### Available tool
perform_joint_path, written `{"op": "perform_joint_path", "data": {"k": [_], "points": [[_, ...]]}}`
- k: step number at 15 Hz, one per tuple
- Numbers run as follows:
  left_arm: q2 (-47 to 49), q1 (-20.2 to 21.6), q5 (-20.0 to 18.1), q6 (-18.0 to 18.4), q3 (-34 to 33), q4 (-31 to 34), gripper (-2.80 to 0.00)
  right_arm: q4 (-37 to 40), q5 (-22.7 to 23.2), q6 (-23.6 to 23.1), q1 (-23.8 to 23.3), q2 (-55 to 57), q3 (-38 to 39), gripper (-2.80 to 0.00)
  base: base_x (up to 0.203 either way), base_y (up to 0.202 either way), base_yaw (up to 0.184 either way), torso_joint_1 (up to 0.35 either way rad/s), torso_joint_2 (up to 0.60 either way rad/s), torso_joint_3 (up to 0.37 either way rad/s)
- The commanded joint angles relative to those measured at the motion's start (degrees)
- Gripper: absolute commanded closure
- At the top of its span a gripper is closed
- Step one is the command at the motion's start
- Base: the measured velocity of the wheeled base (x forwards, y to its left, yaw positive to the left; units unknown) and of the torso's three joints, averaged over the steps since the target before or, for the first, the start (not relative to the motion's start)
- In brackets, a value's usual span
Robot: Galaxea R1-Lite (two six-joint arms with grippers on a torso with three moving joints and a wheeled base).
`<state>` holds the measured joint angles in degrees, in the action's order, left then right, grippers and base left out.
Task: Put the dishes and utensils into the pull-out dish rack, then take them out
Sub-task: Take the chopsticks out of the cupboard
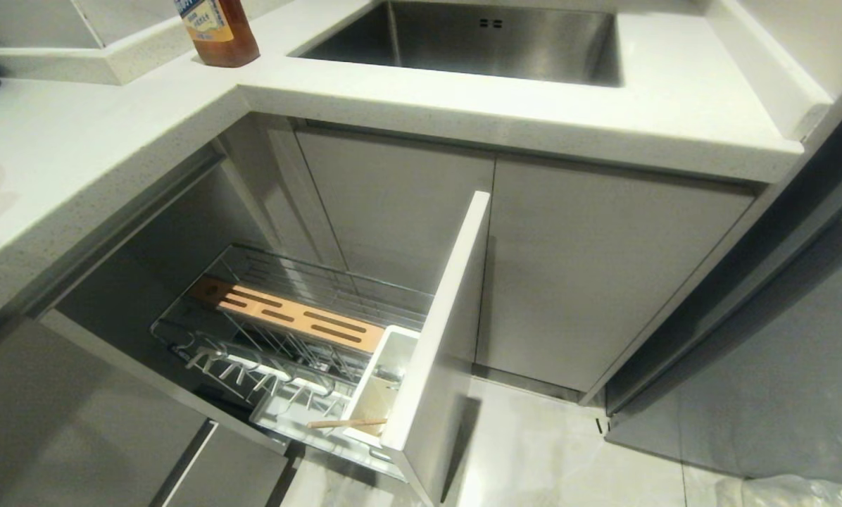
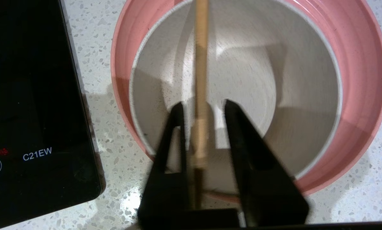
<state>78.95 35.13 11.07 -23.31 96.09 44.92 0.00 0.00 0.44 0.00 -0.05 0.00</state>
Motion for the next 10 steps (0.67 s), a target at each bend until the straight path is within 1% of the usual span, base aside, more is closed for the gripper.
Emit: {"op": "perform_joint_path", "data": {"k": [1,6,10], "points": [[-0.02,0.02,0.05,-0.16,0.07,0.17,-2.80,0.00,0.00,0.00,0.00,0.05,0.00,0.00,0.000,0.000,0.000,0.000,0.00,0.000],[-0.11,-0.01,0.07,-0.11,1.01,-0.16,-2.80,0.00,0.00,0.00,0.00,0.05,0.00,0.00,0.000,0.000,0.000,0.000,0.00,0.000],[-0.64,-0.06,0.09,-0.16,1.65,-2.63,-2.80,0.00,0.00,0.00,0.00,0.05,0.00,0.00,0.000,0.000,0.000,0.000,0.00,0.000]]}}
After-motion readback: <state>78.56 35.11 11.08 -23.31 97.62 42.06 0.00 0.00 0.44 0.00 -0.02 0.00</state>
